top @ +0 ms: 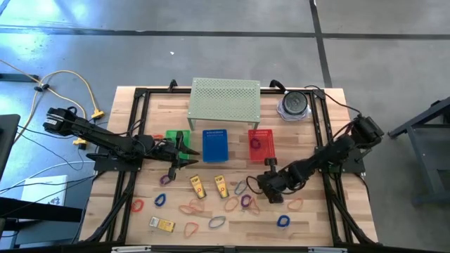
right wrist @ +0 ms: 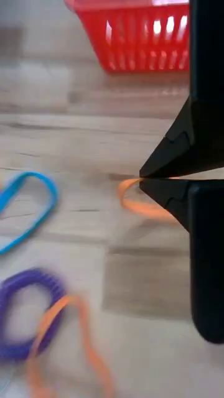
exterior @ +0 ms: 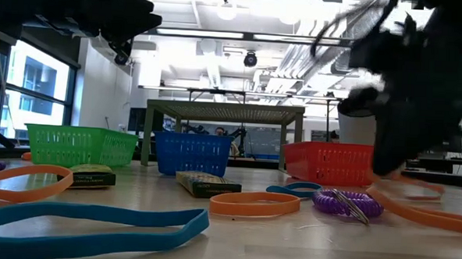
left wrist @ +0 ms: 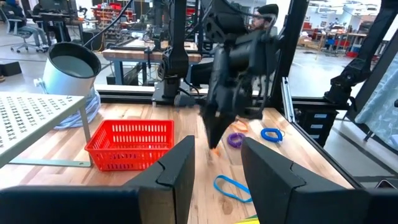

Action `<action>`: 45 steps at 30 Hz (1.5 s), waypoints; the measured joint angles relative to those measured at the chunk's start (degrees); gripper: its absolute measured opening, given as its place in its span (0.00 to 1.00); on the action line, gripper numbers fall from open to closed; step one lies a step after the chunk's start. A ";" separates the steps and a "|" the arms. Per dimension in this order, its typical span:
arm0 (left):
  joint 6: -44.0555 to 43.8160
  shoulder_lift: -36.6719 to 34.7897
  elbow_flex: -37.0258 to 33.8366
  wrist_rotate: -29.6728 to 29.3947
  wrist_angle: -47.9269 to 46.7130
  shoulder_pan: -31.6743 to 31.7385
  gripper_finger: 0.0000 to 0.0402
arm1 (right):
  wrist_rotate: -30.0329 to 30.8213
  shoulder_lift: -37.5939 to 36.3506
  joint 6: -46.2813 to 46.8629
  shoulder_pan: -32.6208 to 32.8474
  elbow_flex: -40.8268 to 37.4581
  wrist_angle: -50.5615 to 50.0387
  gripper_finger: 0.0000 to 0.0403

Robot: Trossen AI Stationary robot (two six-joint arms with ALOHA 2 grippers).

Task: Pick & Place Office Desk Supplies
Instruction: Put the orange rubber band into the blue bin

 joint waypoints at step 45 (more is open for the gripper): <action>17.82 37.88 3.96 -2.70 48.89 0.38 0.32 | 14.24 -1.67 -54.85 -8.89 0.17 59.33 0.01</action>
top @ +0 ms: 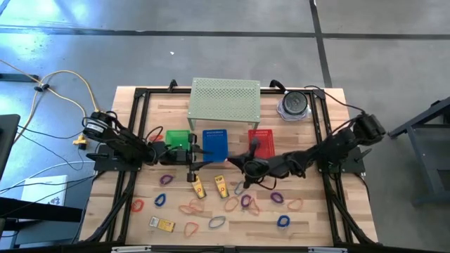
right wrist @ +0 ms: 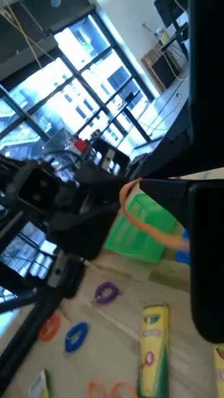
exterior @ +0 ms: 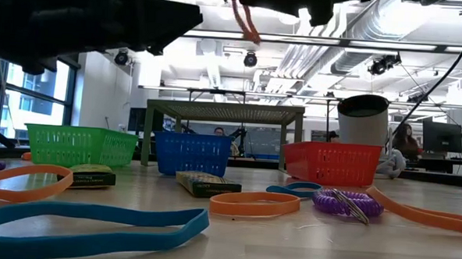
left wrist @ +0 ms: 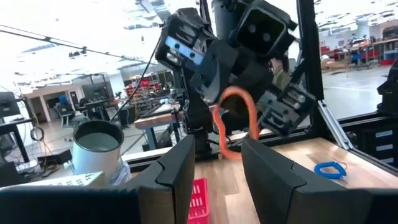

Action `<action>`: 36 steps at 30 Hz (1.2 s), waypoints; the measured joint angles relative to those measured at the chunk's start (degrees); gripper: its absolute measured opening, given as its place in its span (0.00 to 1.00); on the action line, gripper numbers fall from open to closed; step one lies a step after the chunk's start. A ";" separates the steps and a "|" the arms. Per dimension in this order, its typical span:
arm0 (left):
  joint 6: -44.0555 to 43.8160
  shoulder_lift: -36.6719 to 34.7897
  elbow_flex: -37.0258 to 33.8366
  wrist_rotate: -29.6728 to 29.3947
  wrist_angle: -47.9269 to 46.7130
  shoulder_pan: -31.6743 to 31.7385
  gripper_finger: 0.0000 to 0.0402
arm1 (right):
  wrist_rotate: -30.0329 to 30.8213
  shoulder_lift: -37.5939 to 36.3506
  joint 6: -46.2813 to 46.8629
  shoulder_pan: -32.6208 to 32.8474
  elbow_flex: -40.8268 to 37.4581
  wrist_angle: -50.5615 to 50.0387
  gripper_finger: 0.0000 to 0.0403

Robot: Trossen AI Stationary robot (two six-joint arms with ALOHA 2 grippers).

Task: Pick & Place Office Desk Supplies
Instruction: Put the orange rubber band into the blue bin

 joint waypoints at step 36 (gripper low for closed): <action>-7.54 0.17 6.42 5.37 -9.98 3.39 0.57 | -2.47 0.00 0.11 -4.09 0.00 1.66 0.01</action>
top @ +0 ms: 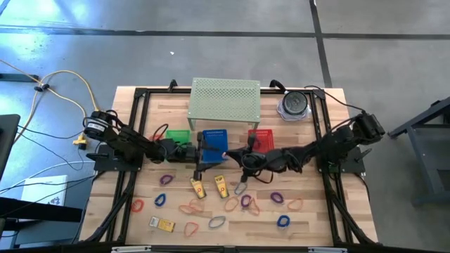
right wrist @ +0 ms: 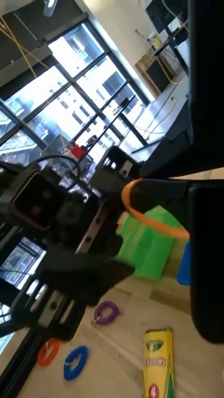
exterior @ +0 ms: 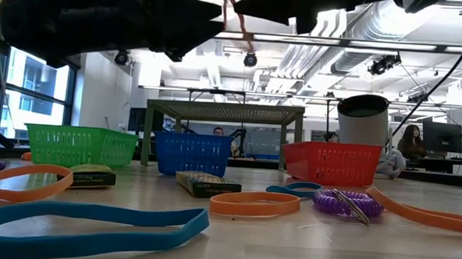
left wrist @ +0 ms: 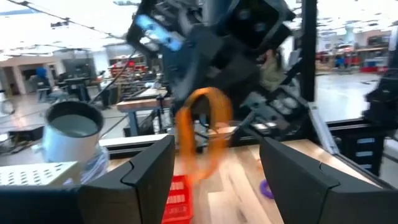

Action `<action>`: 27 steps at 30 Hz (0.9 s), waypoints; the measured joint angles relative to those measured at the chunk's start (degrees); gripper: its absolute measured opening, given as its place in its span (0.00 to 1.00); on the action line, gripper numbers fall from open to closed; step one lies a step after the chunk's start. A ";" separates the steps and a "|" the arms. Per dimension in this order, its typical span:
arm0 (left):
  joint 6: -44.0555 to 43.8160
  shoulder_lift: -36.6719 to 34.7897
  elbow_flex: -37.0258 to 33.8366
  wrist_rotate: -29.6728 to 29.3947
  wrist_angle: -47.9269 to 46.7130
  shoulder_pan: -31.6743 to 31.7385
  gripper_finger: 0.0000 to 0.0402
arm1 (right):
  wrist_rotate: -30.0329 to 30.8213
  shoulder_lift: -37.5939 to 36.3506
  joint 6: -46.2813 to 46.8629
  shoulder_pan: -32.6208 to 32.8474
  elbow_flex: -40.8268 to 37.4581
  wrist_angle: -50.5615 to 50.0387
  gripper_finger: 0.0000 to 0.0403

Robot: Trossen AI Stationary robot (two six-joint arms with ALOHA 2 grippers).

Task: Pick & Place Office Desk Supplies
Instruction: Put the orange rubber band into the blue bin

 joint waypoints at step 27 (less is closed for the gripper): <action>1.25 0.00 1.90 9.06 -0.72 0.26 0.43 | -3.46 0.00 0.23 -2.71 0.00 2.03 0.01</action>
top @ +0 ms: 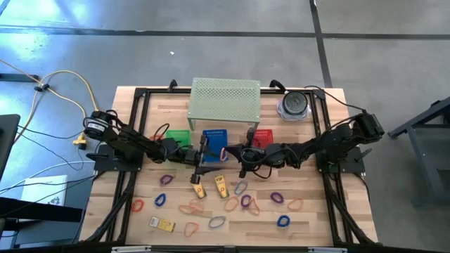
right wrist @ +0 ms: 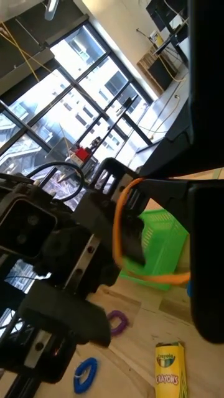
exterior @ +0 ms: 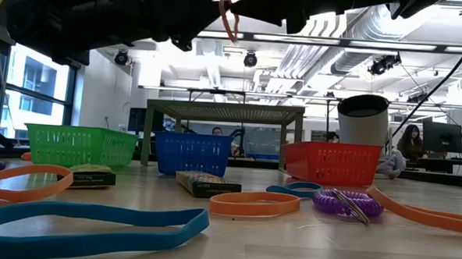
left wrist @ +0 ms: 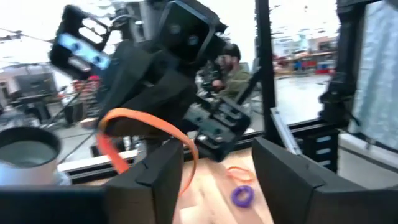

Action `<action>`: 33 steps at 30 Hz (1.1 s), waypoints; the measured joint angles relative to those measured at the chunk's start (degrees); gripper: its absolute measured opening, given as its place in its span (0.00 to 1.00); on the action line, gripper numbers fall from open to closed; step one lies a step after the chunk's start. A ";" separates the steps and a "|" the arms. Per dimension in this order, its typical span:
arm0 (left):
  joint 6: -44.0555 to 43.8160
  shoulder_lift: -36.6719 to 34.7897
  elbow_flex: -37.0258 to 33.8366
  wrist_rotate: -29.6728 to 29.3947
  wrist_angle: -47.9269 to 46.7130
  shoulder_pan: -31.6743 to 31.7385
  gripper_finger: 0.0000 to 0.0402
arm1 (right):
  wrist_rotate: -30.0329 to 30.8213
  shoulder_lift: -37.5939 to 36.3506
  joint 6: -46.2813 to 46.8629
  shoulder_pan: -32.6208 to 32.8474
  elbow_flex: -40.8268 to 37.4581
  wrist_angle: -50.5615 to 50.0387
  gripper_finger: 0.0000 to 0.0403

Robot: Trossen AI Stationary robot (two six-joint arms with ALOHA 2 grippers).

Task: Pick & Place Office Desk Supplies
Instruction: Put the orange rubber band into the blue bin

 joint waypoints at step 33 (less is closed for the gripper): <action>-4.54 0.00 0.00 -1.70 -4.28 0.37 0.00 | -4.24 0.00 5.75 1.20 0.00 -4.13 0.03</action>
